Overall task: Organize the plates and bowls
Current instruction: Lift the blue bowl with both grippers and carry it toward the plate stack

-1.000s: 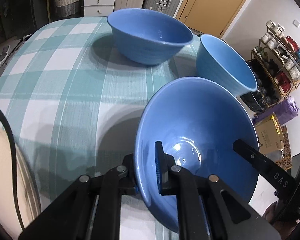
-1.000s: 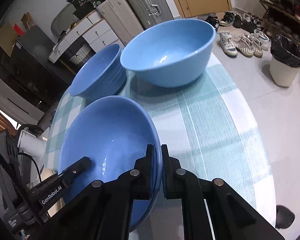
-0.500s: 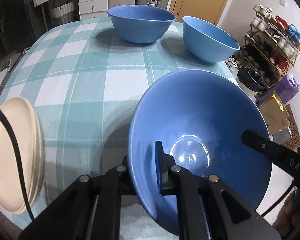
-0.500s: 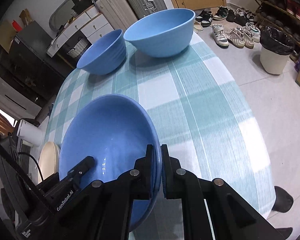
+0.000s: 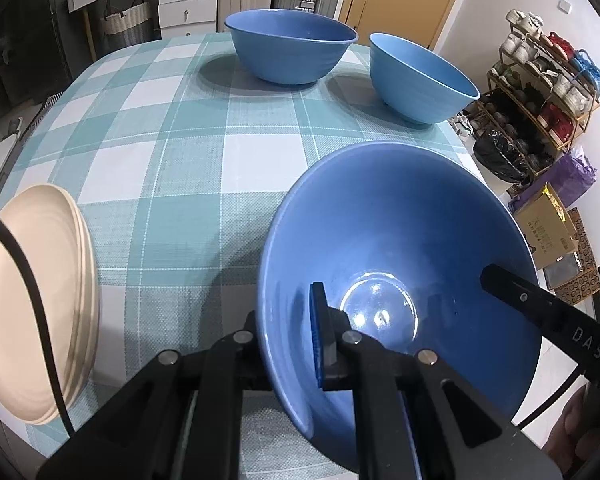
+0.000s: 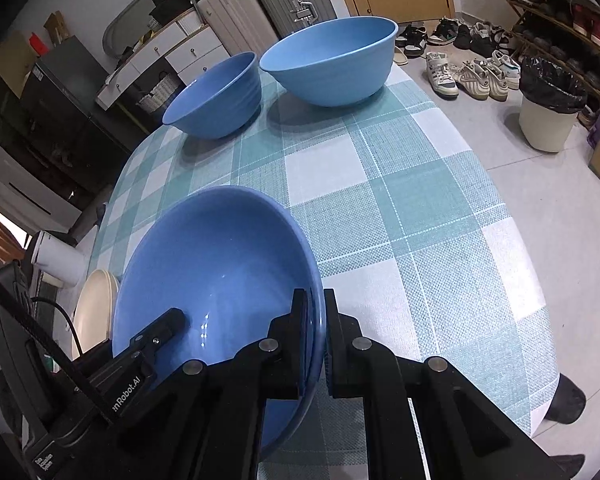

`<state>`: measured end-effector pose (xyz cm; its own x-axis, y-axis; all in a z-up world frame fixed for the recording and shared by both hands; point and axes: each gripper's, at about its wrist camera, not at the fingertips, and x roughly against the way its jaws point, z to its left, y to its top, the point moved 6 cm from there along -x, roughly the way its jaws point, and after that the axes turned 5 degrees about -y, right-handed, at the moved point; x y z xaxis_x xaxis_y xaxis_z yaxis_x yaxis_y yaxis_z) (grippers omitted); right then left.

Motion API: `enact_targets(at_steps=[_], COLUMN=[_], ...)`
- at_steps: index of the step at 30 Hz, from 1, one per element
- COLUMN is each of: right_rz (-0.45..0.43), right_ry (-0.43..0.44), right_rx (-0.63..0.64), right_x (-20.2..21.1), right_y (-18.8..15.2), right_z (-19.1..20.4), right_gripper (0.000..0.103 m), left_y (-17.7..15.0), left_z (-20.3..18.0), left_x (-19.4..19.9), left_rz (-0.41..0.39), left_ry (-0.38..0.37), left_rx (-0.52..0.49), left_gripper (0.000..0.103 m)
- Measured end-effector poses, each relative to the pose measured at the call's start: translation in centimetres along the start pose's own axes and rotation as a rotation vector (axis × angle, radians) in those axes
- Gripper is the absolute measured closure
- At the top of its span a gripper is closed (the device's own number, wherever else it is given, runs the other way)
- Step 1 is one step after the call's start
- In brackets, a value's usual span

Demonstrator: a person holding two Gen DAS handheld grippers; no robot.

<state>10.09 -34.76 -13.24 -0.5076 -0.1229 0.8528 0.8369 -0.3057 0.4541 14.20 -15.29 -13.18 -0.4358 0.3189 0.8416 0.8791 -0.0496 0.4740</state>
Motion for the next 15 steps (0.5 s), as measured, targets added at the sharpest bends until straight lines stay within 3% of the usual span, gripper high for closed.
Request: enact_targets(at_steps=[4, 9, 10, 13, 15], right_rz=[0.000, -0.005, -0.013, -0.056, -0.095], right_ry=[-0.002, 0.011, 0.009, -0.002, -0.013], right_rx=[-0.005, 0.003, 0.008, 0.032, 0.040], right_x=[0.0, 0.3, 0.4, 0.9, 1.3], right_y=[0.0, -0.1, 0.0, 0.1, 0.2], right_z=[0.1, 0.4, 0.5, 0.9, 0.9], right_gripper=[0.096, 0.083, 0.080, 0.065, 0.056], left_y=[-0.1, -0.1, -0.1, 0.1, 0.4], left_z=[0.1, 0.8, 0.9, 1.4, 1.5], left_x=[-0.2, -0.4, -0.3, 0.0, 0.7], left_rz=[0.012, 0.036, 0.036, 0.038, 0.012], left_ry=[0.010, 0.009, 0.010, 0.012, -0.013], left_rx=[0.000, 0.010, 0.014, 0.034, 0.042], left_gripper=[0.092, 0.088, 0.083, 0.051, 0.052])
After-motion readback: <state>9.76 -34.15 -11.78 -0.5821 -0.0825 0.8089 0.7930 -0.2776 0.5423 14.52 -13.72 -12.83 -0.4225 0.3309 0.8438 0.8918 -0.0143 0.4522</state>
